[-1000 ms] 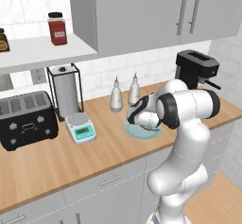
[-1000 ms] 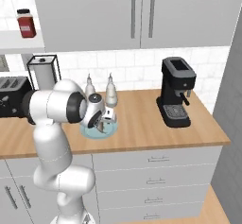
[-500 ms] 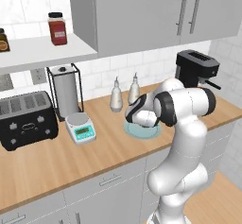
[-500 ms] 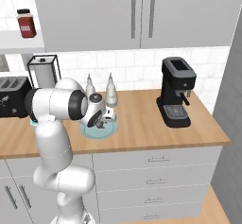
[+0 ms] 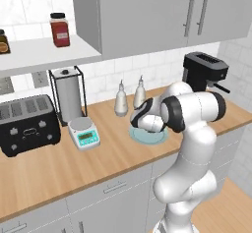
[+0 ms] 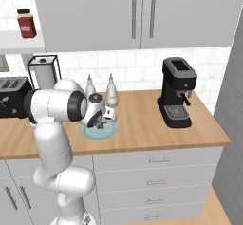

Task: Pick up the knife from the drawer and place it on the cutting board. Then place the meat from the plate to the cutting board.

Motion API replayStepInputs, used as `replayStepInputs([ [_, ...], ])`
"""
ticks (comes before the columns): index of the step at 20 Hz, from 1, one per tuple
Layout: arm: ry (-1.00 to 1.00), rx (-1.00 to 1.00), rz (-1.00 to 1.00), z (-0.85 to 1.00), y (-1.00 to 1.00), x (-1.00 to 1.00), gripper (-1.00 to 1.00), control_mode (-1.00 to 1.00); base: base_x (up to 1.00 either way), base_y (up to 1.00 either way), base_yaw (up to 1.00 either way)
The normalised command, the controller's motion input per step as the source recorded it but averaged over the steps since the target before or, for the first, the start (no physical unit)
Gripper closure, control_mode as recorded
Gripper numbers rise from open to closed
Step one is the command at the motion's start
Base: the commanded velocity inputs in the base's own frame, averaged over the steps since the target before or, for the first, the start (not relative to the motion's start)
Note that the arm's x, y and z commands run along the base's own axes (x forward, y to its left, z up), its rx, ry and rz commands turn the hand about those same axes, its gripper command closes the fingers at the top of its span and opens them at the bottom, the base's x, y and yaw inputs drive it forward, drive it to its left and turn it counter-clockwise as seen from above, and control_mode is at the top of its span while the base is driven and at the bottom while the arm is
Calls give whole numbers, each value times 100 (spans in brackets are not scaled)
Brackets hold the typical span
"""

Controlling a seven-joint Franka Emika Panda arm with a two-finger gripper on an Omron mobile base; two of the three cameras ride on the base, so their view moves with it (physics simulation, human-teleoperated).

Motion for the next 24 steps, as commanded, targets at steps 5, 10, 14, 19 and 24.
replayStepInputs([
  [5, -2, 2, 0, 83, -13, -92, 100, -100, 0, 0, 0],
  [10, 5, 0, 0, 100, -9, -41, 100, -100, 0, 0, 0],
  [14, 7, 0, 3, 100, 1, -1, 100, -100, 0, 0, 0],
  [19, 5, 0, 4, 100, 1, 8, 100, -100, 0, 0, 0],
  [24, 10, -2, 4, 63, 1, -4, 100, 100, -14, 0, 2],
])
